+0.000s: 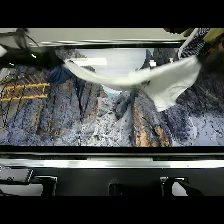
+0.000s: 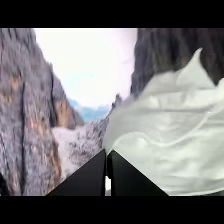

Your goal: Fold the clothes and pants, and hang the long-sleeved shirts on hangers.

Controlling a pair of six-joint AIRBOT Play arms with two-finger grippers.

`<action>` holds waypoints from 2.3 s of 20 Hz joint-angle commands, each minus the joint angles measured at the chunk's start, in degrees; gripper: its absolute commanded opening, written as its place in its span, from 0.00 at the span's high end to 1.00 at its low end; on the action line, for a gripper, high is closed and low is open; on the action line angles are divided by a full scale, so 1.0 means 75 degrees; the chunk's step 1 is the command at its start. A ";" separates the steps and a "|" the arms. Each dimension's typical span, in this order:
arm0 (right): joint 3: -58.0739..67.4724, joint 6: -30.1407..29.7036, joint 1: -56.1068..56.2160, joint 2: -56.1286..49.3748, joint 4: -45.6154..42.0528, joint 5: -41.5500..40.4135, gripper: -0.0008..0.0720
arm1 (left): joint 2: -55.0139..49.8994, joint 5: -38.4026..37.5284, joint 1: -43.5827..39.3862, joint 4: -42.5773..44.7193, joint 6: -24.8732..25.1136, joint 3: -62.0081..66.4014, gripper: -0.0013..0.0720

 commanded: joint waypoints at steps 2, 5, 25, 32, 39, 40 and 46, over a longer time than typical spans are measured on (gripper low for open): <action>0.2605 0.1070 0.0006 0.1955 -0.1276 -0.0912 0.94 | 0.2264 0.0495 0.0621 0.0262 -0.0242 0.0845 0.96; 0.3066 0.2250 0.0006 0.2940 -0.2655 -0.1469 0.94 | 0.3812 0.0525 0.0828 0.1559 -0.0906 0.0656 0.96; 0.2882 0.3474 0.2171 -0.4823 -0.4409 0.1303 0.94 | -0.0860 0.0697 0.0286 0.2582 -0.1343 -0.1757 0.96; 0.2882 0.4803 0.2404 -0.7006 -0.3188 -0.0857 0.94 | -0.2518 0.2037 -0.0239 0.2556 -0.1641 -0.1754 0.96; 0.2882 0.3646 0.1612 -0.6257 -0.3016 0.0361 0.42 | -0.2317 0.1702 -0.0070 0.2340 -0.1571 -0.1562 0.26; 0.2882 0.2734 0.1282 -0.5936 -0.3136 0.1067 0.42 | -0.2148 0.1373 0.0114 0.2358 -0.1507 -0.1565 0.23; 0.1976 0.0962 -0.0828 -0.4730 -0.3652 0.4593 0.42 | -0.0644 -0.0501 0.1163 0.2888 -0.0600 -0.2273 0.25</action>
